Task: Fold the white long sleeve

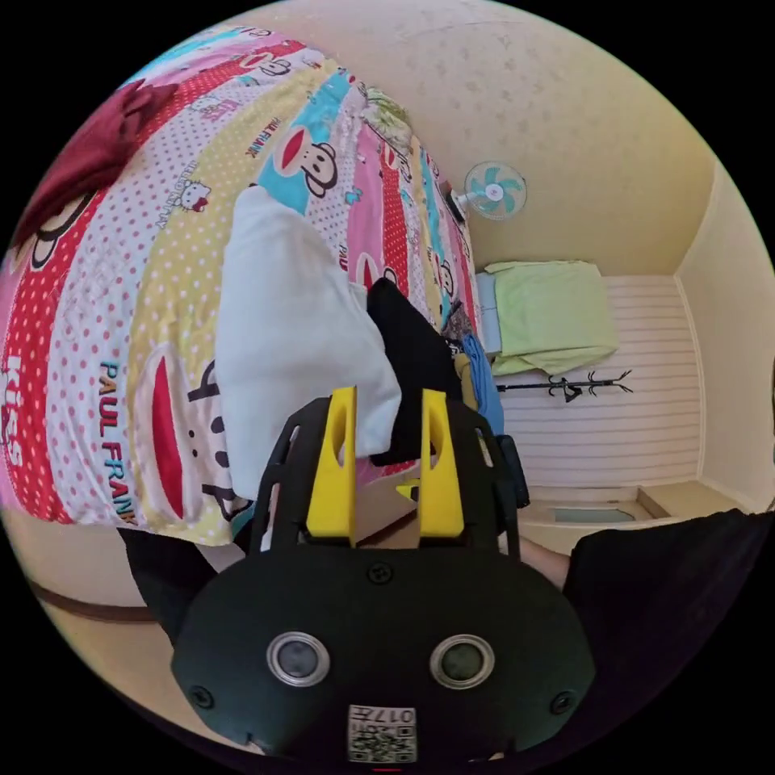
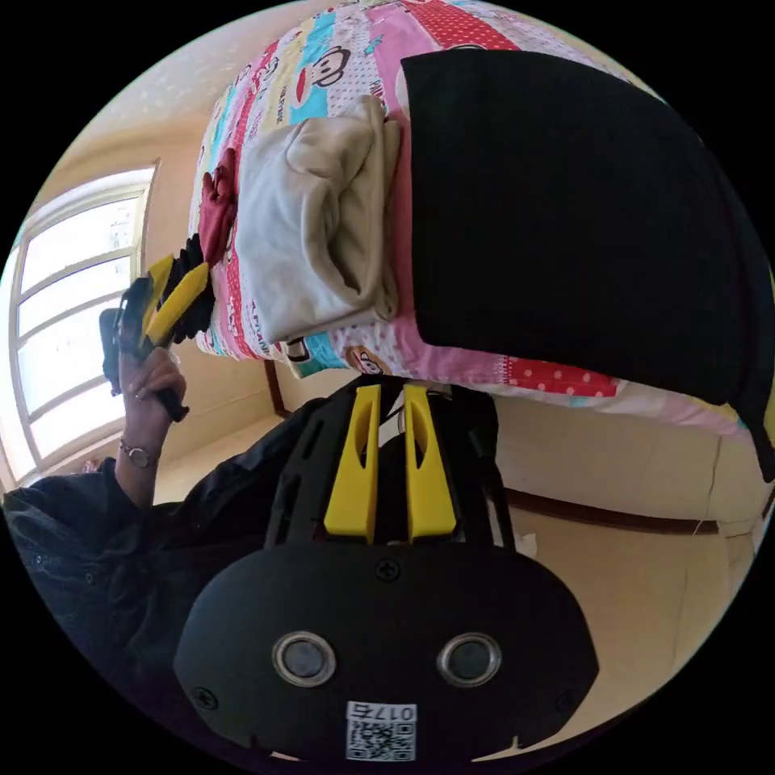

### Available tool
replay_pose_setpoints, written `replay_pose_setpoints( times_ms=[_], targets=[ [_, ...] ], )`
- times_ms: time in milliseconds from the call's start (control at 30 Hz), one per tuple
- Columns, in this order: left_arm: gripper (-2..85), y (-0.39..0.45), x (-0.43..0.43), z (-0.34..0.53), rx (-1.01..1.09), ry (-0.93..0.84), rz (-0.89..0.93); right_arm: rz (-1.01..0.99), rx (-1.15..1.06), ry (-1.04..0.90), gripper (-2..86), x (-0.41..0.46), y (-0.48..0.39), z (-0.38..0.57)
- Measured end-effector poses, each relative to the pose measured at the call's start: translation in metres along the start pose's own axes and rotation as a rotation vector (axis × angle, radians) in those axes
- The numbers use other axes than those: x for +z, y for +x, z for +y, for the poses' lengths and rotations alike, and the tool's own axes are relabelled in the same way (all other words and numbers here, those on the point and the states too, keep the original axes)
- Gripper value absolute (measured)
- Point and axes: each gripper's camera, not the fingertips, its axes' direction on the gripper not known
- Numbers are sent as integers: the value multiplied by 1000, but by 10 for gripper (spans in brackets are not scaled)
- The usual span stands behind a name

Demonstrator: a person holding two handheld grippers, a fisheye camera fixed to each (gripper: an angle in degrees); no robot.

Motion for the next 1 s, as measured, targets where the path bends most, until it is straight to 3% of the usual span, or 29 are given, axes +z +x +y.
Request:
replay_pose_setpoints(
  times_ms=[167,233,367,500,567,767,867,1000],
  targets=[
    [182,-86,37,10,-187,-157,-153,-636,204,47,167,16,62,-7],
    [180,-103,73,16,-223,-260,-66,-793,300,86,197,28,77,-11],
    [101,-92,71,30,-311,-253,-16,-919,470,128,245,58,102,-25],
    [76,-27,43,46,-197,-313,58,-1099,459,181,222,65,104,-45],
    [73,10,25,53,-143,-314,73,-1267,406,234,136,50,93,-54],
    [85,136,-57,36,100,-182,195,-1221,-4,275,69,-64,32,-65],
    [115,184,-73,25,202,-232,337,-1142,-207,342,63,-124,26,-62],
    [105,185,-93,21,164,-182,305,-1013,-259,463,65,-163,64,-49]
  ],
)
